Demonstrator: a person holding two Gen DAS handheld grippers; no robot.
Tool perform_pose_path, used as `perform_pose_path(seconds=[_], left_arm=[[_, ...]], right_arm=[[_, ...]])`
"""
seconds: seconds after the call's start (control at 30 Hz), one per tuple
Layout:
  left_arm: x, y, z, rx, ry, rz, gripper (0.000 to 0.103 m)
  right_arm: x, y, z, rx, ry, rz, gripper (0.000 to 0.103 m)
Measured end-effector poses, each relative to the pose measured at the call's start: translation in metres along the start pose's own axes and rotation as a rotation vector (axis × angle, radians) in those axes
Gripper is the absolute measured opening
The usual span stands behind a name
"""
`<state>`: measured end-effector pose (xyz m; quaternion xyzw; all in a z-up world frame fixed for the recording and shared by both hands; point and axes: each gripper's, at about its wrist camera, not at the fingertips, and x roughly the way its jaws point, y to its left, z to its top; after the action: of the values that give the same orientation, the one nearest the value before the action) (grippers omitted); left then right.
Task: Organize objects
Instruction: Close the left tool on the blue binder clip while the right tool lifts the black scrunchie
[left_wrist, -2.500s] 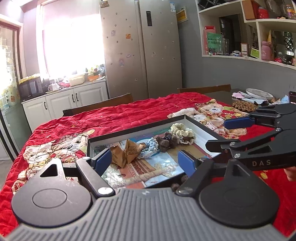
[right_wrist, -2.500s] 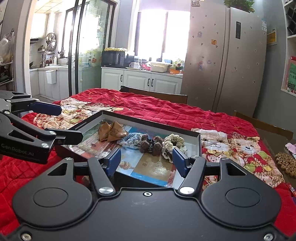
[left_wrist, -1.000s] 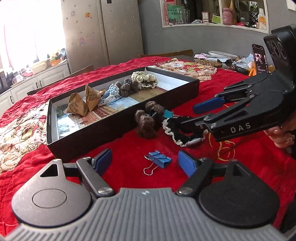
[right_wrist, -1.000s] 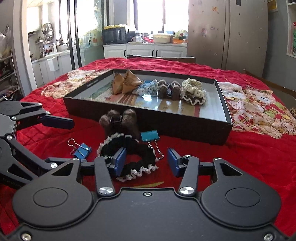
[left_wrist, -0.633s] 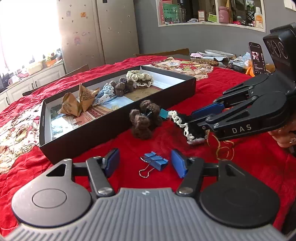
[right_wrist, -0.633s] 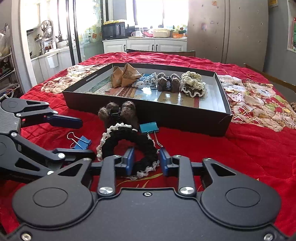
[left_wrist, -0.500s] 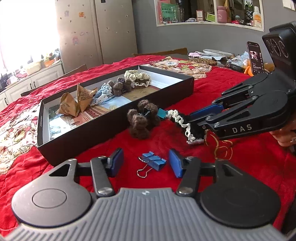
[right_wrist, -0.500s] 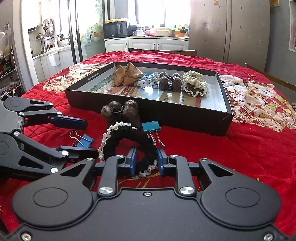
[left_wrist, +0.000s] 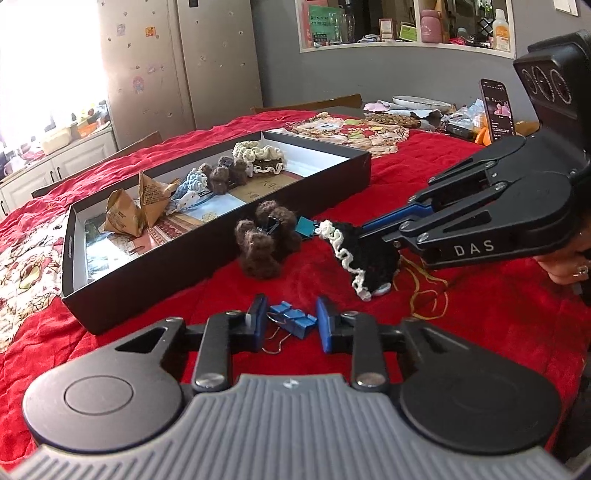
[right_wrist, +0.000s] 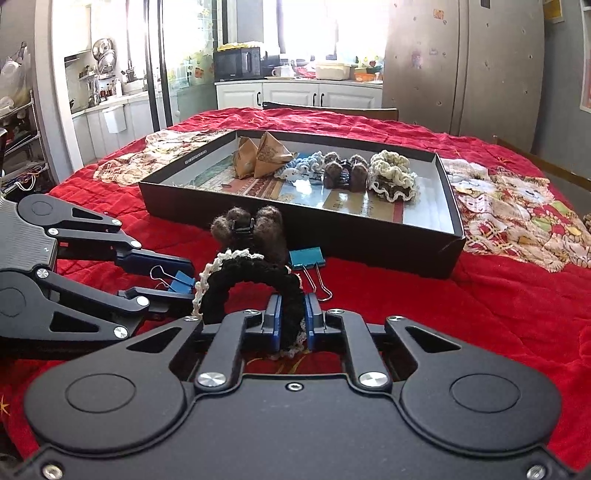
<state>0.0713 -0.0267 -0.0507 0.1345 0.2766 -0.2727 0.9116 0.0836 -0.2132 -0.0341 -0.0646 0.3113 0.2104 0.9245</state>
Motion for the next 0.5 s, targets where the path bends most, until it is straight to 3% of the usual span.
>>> perform_pose_path(seconds=[0.5], left_arm=[[-0.010,0.002,0.004,-0.027,-0.014,0.011,0.032]], right_arm=[[-0.017,0.002,0.007,-0.014,-0.056,0.006,0.012]])
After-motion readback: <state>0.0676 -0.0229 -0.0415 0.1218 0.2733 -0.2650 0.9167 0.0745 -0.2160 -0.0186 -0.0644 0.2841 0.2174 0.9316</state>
